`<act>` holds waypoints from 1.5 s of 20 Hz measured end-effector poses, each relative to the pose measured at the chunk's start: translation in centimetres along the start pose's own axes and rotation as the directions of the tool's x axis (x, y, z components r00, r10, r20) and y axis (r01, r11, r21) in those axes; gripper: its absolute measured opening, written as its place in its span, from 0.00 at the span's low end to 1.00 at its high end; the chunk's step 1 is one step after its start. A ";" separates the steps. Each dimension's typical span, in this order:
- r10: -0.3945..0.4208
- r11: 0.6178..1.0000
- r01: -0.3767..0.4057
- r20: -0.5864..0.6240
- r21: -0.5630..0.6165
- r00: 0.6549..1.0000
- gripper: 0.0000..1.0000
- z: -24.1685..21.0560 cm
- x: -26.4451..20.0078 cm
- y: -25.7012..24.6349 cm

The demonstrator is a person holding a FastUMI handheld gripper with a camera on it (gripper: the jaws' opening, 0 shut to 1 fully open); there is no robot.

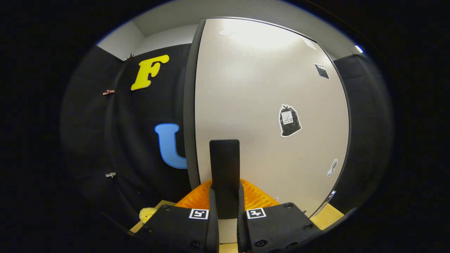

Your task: Open the shoe cabinet door, grab the shoes and put them into the shoe cabinet, then close the shoe cabinet door.

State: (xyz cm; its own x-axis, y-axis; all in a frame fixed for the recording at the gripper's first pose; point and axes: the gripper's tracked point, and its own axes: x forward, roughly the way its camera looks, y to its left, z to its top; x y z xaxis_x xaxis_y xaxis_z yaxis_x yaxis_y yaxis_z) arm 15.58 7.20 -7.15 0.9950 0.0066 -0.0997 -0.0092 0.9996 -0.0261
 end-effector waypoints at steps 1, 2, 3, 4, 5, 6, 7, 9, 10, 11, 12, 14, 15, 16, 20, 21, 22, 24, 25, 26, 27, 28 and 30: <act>0.008 1.000 -0.008 0.000 0.006 1.000 0.24 0.1 -0.4 0.0; 0.014 1.000 -0.014 0.004 0.010 1.000 0.24 0.2 -0.9 0.0; 0.018 1.000 -0.018 0.007 0.012 1.000 0.24 0.1 -1.6 -0.1; 0.022 1.000 -0.022 0.011 0.015 1.000 0.24 0.0 -2.4 -0.4; 0.028 0.999 -0.028 0.011 0.020 1.000 0.24 0.0 -3.2 -0.6; 0.034 0.999 -0.034 0.010 0.023 0.999 0.24 0.0 -4.0 -0.8; 0.040 0.999 -0.041 0.010 0.028 0.999 0.24 0.2 -4.5 -0.9; 0.059 0.997 -0.059 0.009 0.040 0.998 0.24 0.2 -6.1 -1.3; 0.070 0.996 -0.071 0.009 0.045 0.997 0.24 0.2 -6.9 -1.6; 0.083 0.995 -0.083 0.009 0.047 0.997 0.24 0.1 -8.1 -2.2; 0.096 0.994 -0.096 0.006 0.048 0.995 0.24 0.2 -9.0 -2.7; 0.129 0.990 -0.129 -0.001 0.052 0.992 0.24 0.2 -10.3 -3.4; 0.146 0.988 -0.145 -0.005 0.053 0.989 0.24 0.2 -10.7 -3.8; 0.159 0.986 -0.158 -0.008 0.052 0.987 0.24 0.3 -11.3 -4.2; 0.194 0.980 -0.193 -0.016 0.051 0.981 0.24 0.3 -14.0 -6.0; 0.201 0.979 -0.199 -0.018 0.050 0.980 0.24 0.5 -14.4 -6.6; 0.205 0.978 -0.204 -0.018 0.050 0.979 0.24 0.5 -14.8 -7.1; 0.211 0.976 -0.210 -0.020 0.057 0.977 0.24 0.5 -15.6 -8.0; 0.213 0.976 -0.211 -0.021 0.059 0.977 0.24 0.5 -16.0 -8.5; 0.213 0.976 -0.212 -0.021 0.059 0.977 0.24 0.6 -16.3 -9.0; 0.213 0.976 -0.211 -0.023 0.060 0.977 0.24 0.6 -16.9 -9.6; 0.210 0.976 -0.208 -0.022 0.061 0.978 0.23 0.7 -17.3 -10.1; 0.200 0.978 -0.199 -0.020 0.067 0.980 0.23 0.8 -18.2 -11.5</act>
State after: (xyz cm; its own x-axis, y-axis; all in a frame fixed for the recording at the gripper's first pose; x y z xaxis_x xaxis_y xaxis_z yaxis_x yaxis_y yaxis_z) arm -2.35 -4.40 -4.26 0.9708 0.2062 -0.1226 -0.2000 0.9779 0.0612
